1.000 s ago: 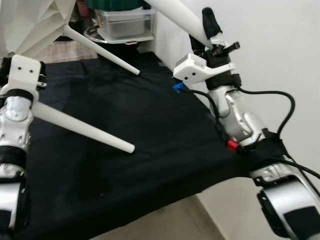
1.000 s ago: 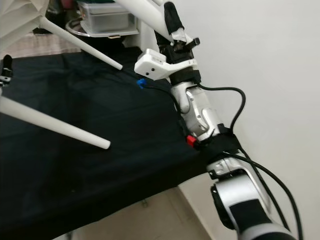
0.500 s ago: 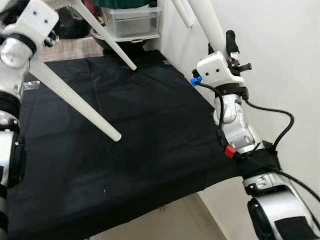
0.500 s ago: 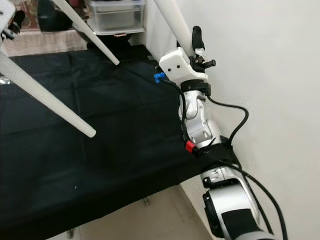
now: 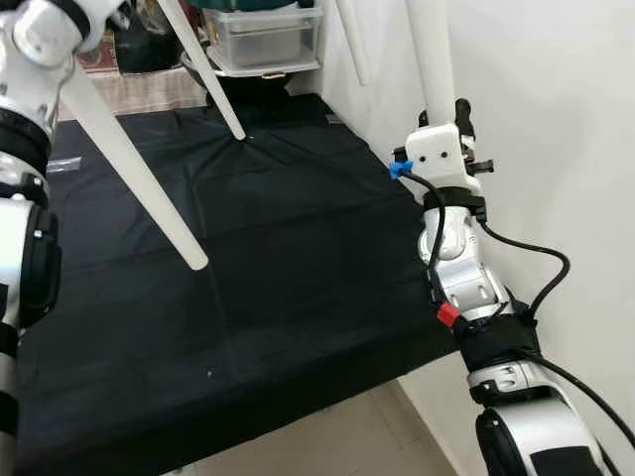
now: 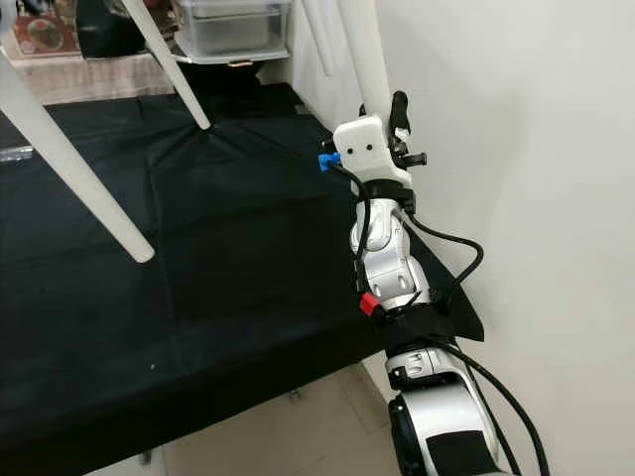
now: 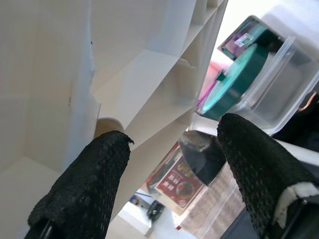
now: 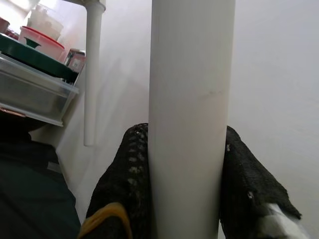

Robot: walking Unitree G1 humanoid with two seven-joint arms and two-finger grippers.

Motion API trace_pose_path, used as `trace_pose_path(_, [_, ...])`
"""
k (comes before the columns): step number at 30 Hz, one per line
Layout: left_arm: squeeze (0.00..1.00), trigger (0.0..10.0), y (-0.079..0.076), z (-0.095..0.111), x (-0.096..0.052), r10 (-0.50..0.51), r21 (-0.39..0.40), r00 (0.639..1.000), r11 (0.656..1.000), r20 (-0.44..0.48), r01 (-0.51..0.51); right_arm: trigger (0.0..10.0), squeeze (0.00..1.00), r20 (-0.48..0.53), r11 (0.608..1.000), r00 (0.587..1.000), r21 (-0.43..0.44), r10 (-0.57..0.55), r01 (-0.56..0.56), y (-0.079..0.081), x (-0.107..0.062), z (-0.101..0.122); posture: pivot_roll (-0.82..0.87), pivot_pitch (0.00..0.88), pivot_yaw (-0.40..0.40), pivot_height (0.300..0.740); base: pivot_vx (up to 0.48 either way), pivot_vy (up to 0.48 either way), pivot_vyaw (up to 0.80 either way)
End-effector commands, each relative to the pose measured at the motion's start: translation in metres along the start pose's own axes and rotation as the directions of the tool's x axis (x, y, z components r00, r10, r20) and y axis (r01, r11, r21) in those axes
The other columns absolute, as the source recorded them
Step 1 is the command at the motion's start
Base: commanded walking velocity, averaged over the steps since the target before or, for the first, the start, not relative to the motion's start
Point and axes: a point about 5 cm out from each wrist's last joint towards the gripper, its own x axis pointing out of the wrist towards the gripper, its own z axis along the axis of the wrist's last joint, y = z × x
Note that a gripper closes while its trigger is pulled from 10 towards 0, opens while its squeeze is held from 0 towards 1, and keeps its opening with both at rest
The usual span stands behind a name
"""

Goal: Building children table

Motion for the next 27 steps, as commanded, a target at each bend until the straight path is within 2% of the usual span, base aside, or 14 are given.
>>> trace_pose_path(1, [0.00,10.0,0.051,0.018,0.000,0.197,-0.079,0.978,0.978,0.067,-0.191,0.0,0.00,-0.175,0.998,0.984,-0.056,0.016,-0.026,-0.003,-0.012,-0.036,0.11,0.035,-0.002,0.740,0.000,0.000,0.00])
trace_pose_path(3, [0.00,10.0,0.025,0.008,-0.001,0.128,-0.119,0.990,0.986,0.060,-0.120,0.0,0.00,-0.219,0.999,0.975,-0.019,0.043,-0.048,0.002,-0.018,-0.042,0.11,0.035,-0.002,0.740,0.000,0.000,0.00])
trace_pose_path(4, [0.00,10.0,0.025,0.008,-0.001,0.128,-0.119,0.990,0.986,0.060,-0.120,0.0,0.00,-0.219,0.999,0.975,-0.019,0.043,-0.048,0.002,-0.018,-0.042,0.11,0.035,-0.002,0.740,0.000,0.000,0.00])
trace_pose_path(5, [0.00,10.0,0.010,0.003,-0.002,0.091,-0.145,0.994,0.986,0.054,-0.083,0.0,0.00,-0.242,0.999,0.969,0.002,0.053,-0.055,0.003,-0.021,-0.045,0.11,0.035,-0.002,0.740,0.000,0.000,0.00])
trace_pose_path(6, [0.00,10.0,0.010,0.003,-0.002,0.091,-0.145,0.994,0.986,0.054,-0.083,0.0,0.00,-0.242,0.999,0.969,0.002,0.053,-0.055,0.003,-0.021,-0.045,0.11,0.035,-0.002,0.740,0.000,0.000,0.00])
trace_pose_path(8, [0.00,10.0,-0.020,-0.002,-0.006,0.036,-0.177,0.996,0.984,0.080,-0.022,0.0,0.00,-0.255,0.998,0.965,0.009,0.059,-0.059,0.004,-0.027,-0.047,0.09,0.031,-0.005,0.740,0.000,0.000,0.00])
trace_pose_path(9, [0.00,10.0,-0.020,-0.002,-0.006,0.036,-0.177,0.996,0.984,0.080,-0.022,0.0,0.00,-0.255,0.998,0.965,0.009,0.059,-0.059,0.004,-0.027,-0.047,0.09,0.031,-0.005,0.740,0.000,0.000,0.00])
trace_pose_path(10, [0.00,10.0,-0.028,-0.002,-0.008,0.022,-0.180,0.995,0.984,0.093,-0.005,0.0,0.00,-0.259,0.998,0.964,0.009,0.056,-0.056,0.004,-0.029,-0.048,0.09,0.031,-0.005,0.740,0.000,0.000,0.00])
trace_pose_path(12, [0.00,10.0,-0.033,-0.002,-0.007,0.005,-0.178,0.996,0.984,0.092,0.011,0.0,0.00,-0.256,0.998,0.965,0.004,0.061,-0.062,0.004,-0.030,-0.048,0.09,0.033,0.000,0.740,0.000,0.000,0.00])
trace_pose_path(17, [0.00,10.0,-0.032,0.004,-0.003,0.004,-0.251,0.997,0.968,0.072,0.015,0.0,0.00,-0.259,0.998,0.964,0.008,0.055,-0.055,0.000,-0.029,-0.049,0.09,0.031,0.005,0.740,0.000,0.000,0.00])
trace_pose_path(22, [0.00,10.0,-0.047,0.002,-0.006,-0.030,-0.255,0.995,0.966,0.092,0.053,0.0,0.00,-0.318,0.997,0.945,0.048,0.071,-0.059,0.004,-0.035,-0.056,0.09,0.036,-0.001,0.740,0.000,0.000,0.00])
trace_pose_path(24, [0.00,10.0,-0.051,-0.001,-0.009,-0.032,-0.279,0.995,0.959,0.094,0.057,0.0,0.00,-0.306,0.998,0.949,0.027,0.069,-0.063,0.003,-0.037,-0.054,0.09,0.039,0.003,0.740,0.000,0.000,0.00])
trace_pose_path(26, [0.00,10.0,-0.051,-0.001,-0.009,-0.032,-0.279,0.995,0.959,0.094,0.057,0.0,0.00,-0.306,0.998,0.949,0.027,0.069,-0.063,0.003,-0.037,-0.054,0.09,0.039,0.003,0.740,0.000,0.000,0.00])
trace_pose_path(27, [0.00,10.0,-0.053,-0.004,-0.010,-0.053,-0.246,0.994,0.966,0.091,0.074,0.0,0.00,-0.293,0.997,0.953,0.025,0.071,-0.067,0.002,-0.038,-0.052,0.09,0.043,0.003,0.740,0.000,0.000,0.00])
